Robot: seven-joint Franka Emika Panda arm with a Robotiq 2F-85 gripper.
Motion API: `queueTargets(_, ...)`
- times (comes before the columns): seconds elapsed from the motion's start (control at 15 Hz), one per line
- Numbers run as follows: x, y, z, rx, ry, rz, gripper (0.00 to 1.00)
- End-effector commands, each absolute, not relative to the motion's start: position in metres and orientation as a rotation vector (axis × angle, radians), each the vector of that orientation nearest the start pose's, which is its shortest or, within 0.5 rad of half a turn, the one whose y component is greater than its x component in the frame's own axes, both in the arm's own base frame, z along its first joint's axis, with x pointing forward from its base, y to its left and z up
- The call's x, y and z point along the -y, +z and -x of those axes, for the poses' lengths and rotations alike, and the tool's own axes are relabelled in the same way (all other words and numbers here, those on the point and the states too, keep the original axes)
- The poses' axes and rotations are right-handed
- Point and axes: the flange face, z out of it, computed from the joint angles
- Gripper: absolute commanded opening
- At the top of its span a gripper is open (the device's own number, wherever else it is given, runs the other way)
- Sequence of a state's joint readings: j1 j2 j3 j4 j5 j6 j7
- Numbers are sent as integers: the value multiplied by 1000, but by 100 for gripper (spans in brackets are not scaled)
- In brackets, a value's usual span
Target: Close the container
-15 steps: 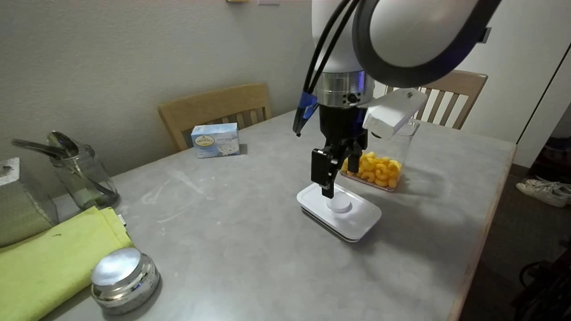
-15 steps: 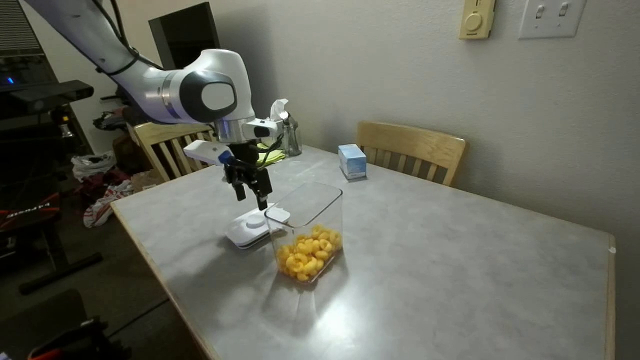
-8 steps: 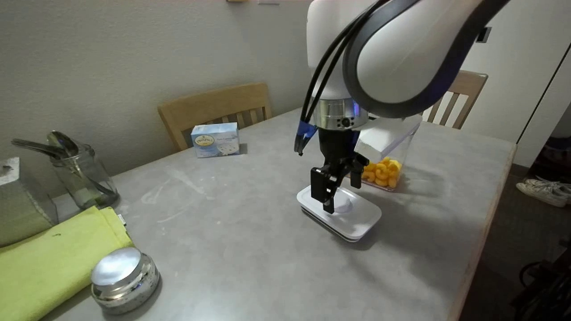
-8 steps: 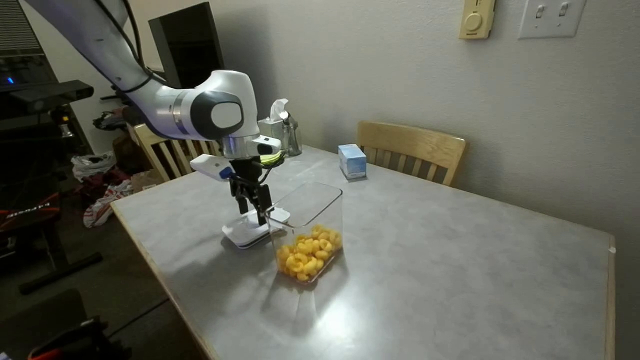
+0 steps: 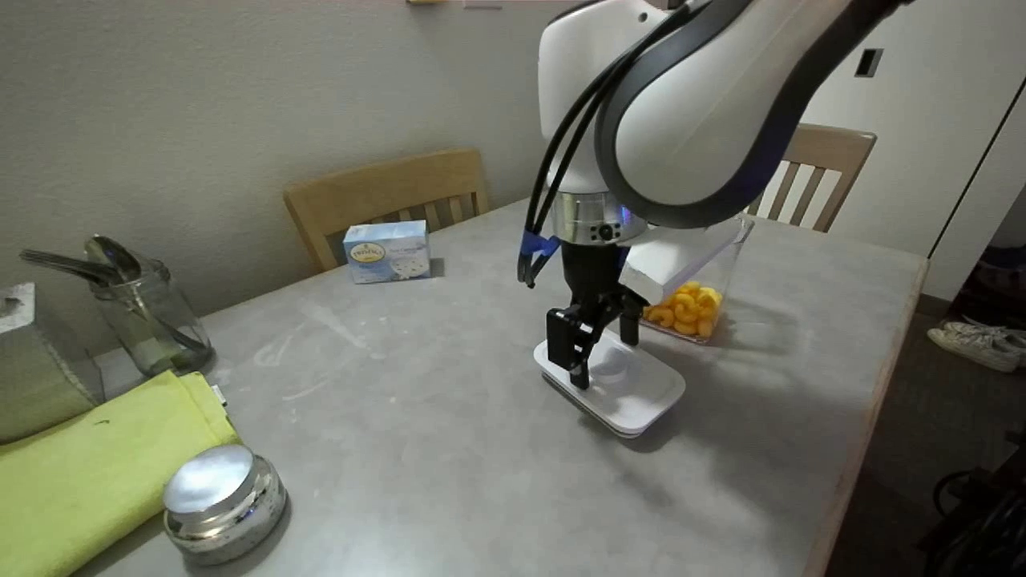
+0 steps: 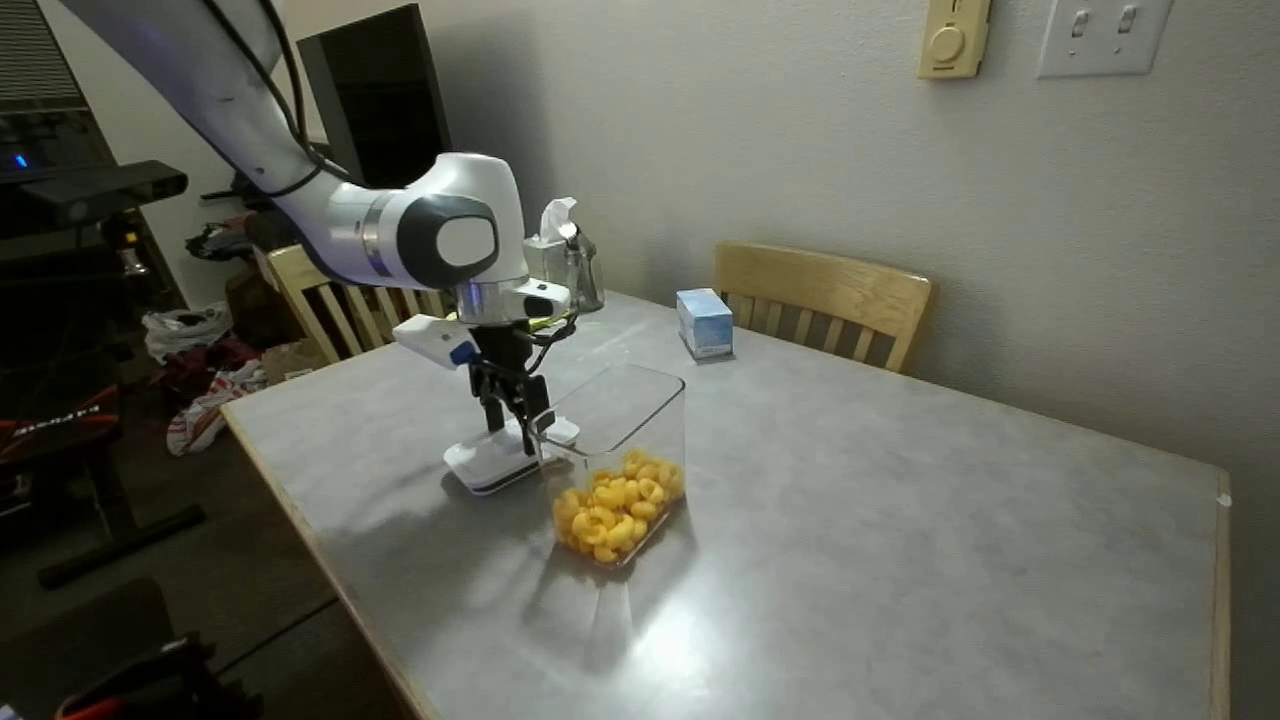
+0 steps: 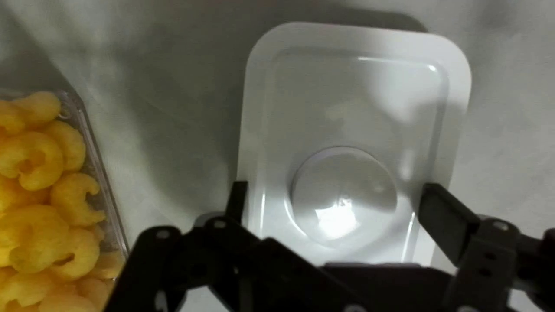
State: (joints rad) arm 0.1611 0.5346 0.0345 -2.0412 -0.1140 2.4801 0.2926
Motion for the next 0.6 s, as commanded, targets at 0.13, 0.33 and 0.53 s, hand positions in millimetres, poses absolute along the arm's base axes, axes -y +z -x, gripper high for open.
queueTargets(0.13,-112,164,-580,-41,116,3200,69)
queueTargets(0.33,-111,166,-582,-46,103,3196,48)
queueTargets(0.53,-111,168,-584,-51,95,3192,32)
